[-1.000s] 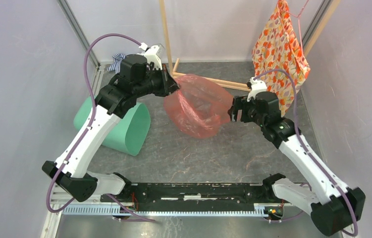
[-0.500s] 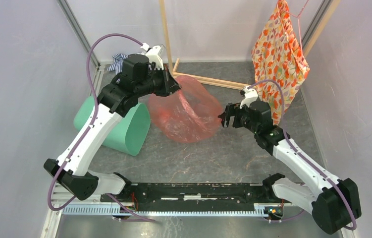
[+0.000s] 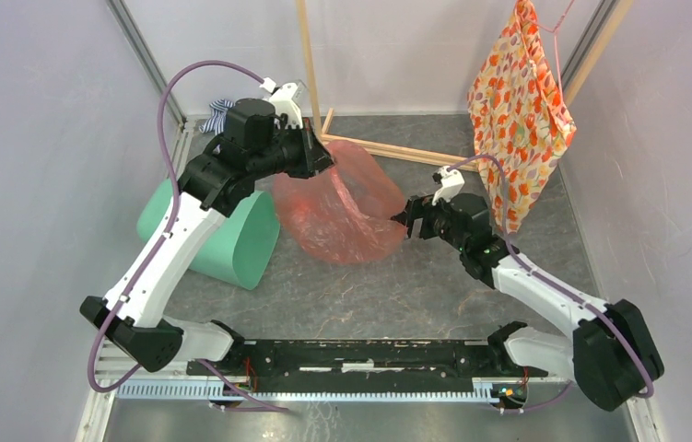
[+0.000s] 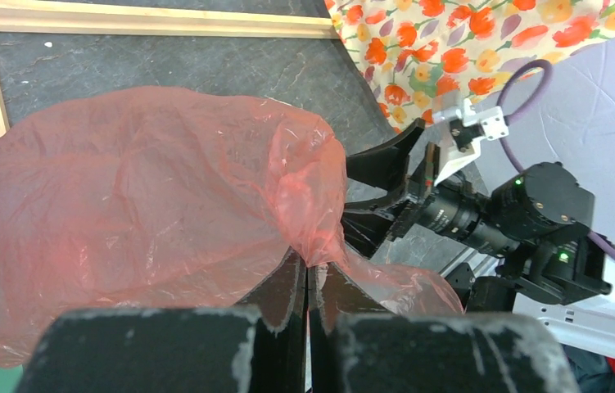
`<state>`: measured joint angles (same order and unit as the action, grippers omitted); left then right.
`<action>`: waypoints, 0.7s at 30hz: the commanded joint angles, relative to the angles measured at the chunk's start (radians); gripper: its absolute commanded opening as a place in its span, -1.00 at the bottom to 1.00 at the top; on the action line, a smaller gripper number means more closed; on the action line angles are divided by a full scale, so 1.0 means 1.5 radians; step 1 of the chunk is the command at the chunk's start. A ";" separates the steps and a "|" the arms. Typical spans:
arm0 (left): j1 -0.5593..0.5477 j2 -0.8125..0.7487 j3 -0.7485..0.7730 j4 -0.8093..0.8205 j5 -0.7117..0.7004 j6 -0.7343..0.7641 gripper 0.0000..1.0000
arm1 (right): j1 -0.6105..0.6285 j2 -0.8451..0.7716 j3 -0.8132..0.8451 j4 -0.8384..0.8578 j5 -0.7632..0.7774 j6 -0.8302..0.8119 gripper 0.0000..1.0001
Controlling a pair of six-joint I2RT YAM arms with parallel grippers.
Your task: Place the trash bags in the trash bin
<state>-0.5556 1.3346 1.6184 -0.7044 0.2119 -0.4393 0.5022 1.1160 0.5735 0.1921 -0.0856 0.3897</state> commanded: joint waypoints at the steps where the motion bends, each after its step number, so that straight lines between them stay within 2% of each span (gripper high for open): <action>1: 0.004 -0.003 0.030 -0.001 0.007 0.035 -0.96 | 0.004 0.037 0.015 0.084 -0.024 0.031 0.83; 15: 0.004 -0.002 0.046 -0.010 -0.004 0.036 -0.96 | 0.019 0.129 0.023 0.171 -0.019 0.071 0.75; 18: 0.004 -0.004 0.044 -0.012 -0.004 0.036 -0.96 | 0.022 0.143 0.029 0.182 -0.008 0.080 0.67; 21: 0.004 -0.006 0.043 -0.015 -0.010 0.038 -0.96 | 0.023 0.132 0.037 0.176 0.016 0.080 0.48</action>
<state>-0.5556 1.3346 1.6505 -0.7185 0.2104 -0.4389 0.5301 1.3289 0.5739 0.3901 -0.1009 0.4953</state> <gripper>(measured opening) 0.028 0.791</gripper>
